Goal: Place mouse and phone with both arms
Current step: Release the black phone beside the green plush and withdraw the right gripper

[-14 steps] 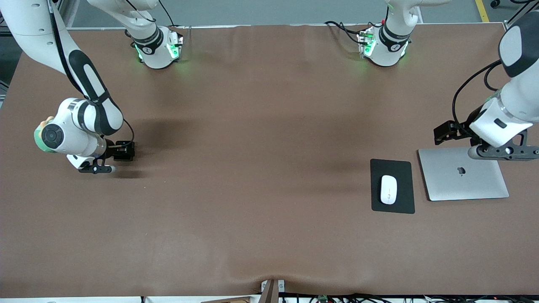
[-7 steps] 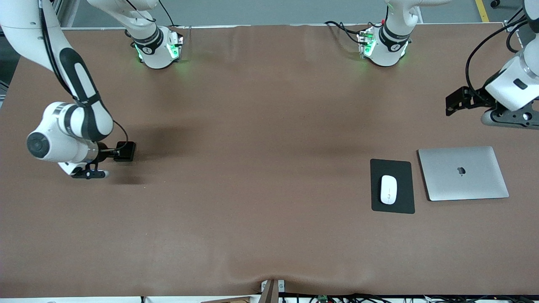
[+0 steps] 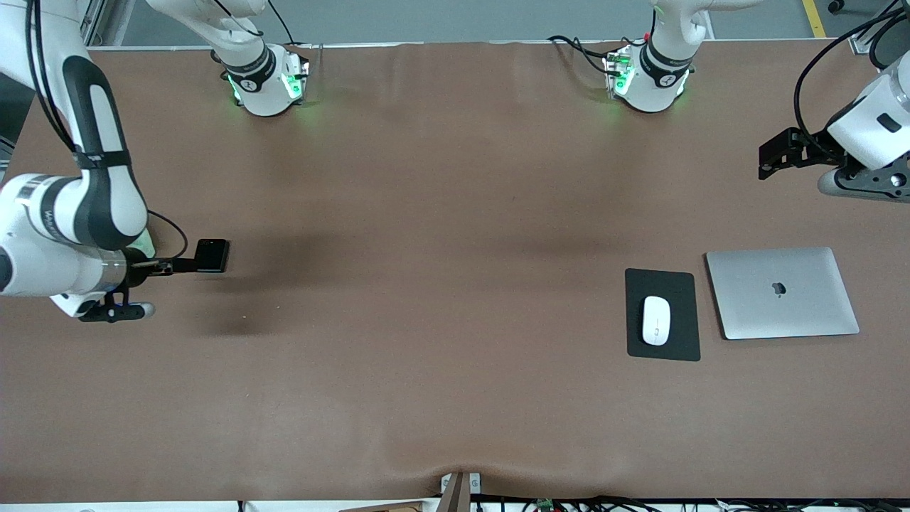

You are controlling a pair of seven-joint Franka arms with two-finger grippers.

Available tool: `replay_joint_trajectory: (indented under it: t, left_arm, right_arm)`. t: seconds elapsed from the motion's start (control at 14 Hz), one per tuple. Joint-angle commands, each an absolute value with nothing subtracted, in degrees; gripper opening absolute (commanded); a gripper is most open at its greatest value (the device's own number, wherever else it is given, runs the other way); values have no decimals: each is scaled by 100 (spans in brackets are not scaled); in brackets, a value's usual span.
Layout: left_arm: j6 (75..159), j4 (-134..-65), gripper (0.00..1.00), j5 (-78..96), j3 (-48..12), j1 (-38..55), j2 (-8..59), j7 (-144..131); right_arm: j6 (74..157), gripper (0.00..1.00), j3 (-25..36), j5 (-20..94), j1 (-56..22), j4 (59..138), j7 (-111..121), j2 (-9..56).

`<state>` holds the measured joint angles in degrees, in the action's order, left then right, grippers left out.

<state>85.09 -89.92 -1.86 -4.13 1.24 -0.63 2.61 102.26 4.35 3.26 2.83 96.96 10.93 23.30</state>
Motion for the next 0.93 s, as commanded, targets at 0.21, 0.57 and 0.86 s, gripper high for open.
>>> replay_joint_trajectory:
  t: [0.21,0.57,0.86]
  left_arm:
    - [8402,-8895,100,-158,-527,141,-79,-290]
    - [8534,-8903,100,-27,-519,88,-53,-194]
    - [8569,-8895,100,-79,-475,70,26,0]
  right_arm:
    - [9879,100,422,369,79,8545,1134,2373]
    - [9555,100,387,264,70,7544,1143,2364]
    - [9554,100,387,255,44,6691,1125,2355]
